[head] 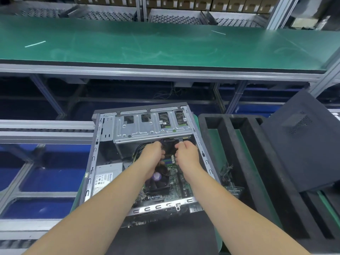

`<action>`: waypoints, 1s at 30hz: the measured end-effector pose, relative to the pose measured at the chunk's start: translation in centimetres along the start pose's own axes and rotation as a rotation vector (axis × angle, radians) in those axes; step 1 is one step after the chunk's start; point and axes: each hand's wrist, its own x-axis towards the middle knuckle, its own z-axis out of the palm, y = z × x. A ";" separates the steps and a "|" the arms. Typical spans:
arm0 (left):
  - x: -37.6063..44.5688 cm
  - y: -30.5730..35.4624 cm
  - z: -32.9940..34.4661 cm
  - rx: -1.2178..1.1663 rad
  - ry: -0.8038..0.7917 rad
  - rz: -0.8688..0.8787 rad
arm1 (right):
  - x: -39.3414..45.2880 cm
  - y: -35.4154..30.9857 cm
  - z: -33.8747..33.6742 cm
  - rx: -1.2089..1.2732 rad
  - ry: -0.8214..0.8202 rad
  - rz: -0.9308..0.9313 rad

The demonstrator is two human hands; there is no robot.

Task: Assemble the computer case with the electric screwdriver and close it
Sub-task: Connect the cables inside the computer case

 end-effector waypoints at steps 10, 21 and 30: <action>-1.7 0.4 -5.2 -0.230 0.017 -0.047 | -1.3 -0.1 -0.4 -0.174 0.089 -0.125; -1.9 -0.9 -3.9 -0.377 0.040 -0.125 | -4.4 -0.4 1.1 -0.780 -0.194 -0.748; -2.0 -1.1 -3.6 -0.510 -0.019 -0.020 | -3.9 0.6 1.3 -0.894 -0.259 -0.579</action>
